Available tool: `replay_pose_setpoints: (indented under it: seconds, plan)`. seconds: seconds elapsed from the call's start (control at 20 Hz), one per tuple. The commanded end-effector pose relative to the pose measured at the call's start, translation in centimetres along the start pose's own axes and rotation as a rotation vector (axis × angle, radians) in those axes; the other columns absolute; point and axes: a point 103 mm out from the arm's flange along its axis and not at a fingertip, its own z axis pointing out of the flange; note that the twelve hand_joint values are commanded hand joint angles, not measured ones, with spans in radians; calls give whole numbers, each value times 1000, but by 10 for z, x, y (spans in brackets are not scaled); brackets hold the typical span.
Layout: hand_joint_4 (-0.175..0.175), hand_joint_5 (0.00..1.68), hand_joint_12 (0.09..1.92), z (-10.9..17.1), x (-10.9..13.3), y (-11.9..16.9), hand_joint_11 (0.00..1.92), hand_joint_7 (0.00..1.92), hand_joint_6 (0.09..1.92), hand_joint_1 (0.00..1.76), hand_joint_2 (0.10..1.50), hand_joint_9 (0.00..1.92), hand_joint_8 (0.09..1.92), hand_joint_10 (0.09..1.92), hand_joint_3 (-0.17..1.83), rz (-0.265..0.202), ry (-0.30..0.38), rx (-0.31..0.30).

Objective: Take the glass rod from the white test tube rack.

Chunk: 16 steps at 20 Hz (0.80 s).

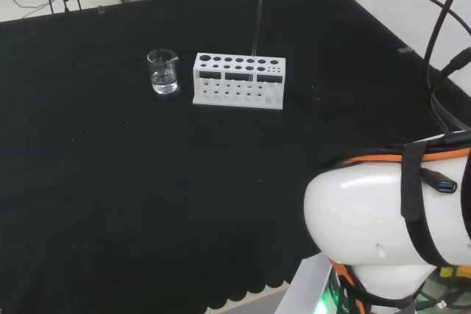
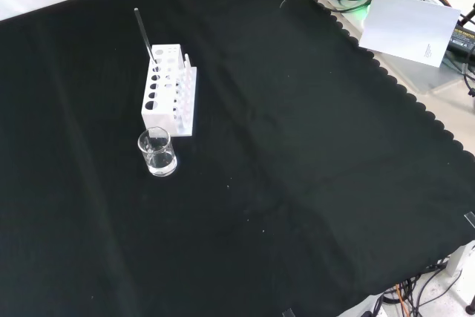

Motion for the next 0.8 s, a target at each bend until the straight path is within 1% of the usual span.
replay_pose_setpoints:
  seconds: [0.05,0.1,0.15,0.2,0.25,0.3,0.4,0.45,0.55,0.6,0.7,0.75,0.8]
  plan:
    - [-140,209,1253,0,10,4,303,253,233,760,777,682,589,103,556,-2,-27,-4]
    - [-135,141,1346,0,15,6,149,125,149,687,828,541,635,87,506,-2,-30,-1]
    - [-133,108,1397,0,17,6,70,59,104,650,855,469,663,87,479,-1,-31,-1]
    - [-132,93,1422,0,17,7,32,27,87,633,869,435,678,87,465,-2,-28,0]
    - [-132,87,1435,-6,28,7,14,12,87,624,875,418,686,87,458,11,-42,1]
    - [-132,84,1440,-9,30,6,6,5,87,621,878,411,690,87,455,11,-42,2]
    - [-132,83,1444,-7,23,6,0,0,87,618,881,407,693,87,452,6,-27,-1]
    - [-132,85,1446,-6,30,8,0,0,87,618,882,409,700,87,450,2,-37,-2]
    - [-133,92,1461,-5,32,10,6,0,87,618,885,432,732,87,444,1,-33,-8]
    - [-133,100,1465,-5,30,11,30,0,87,617,888,418,758,154,437,0,-30,-9]
    - [-134,114,1464,-1,20,15,83,0,87,618,889,314,813,546,435,-4,-25,0]
    - [-135,120,1464,2,16,20,105,0,87,619,886,282,842,693,440,-2,-27,5]
    - [-136,125,1466,6,12,24,124,6,87,620,884,270,865,784,443,-8,-26,9]
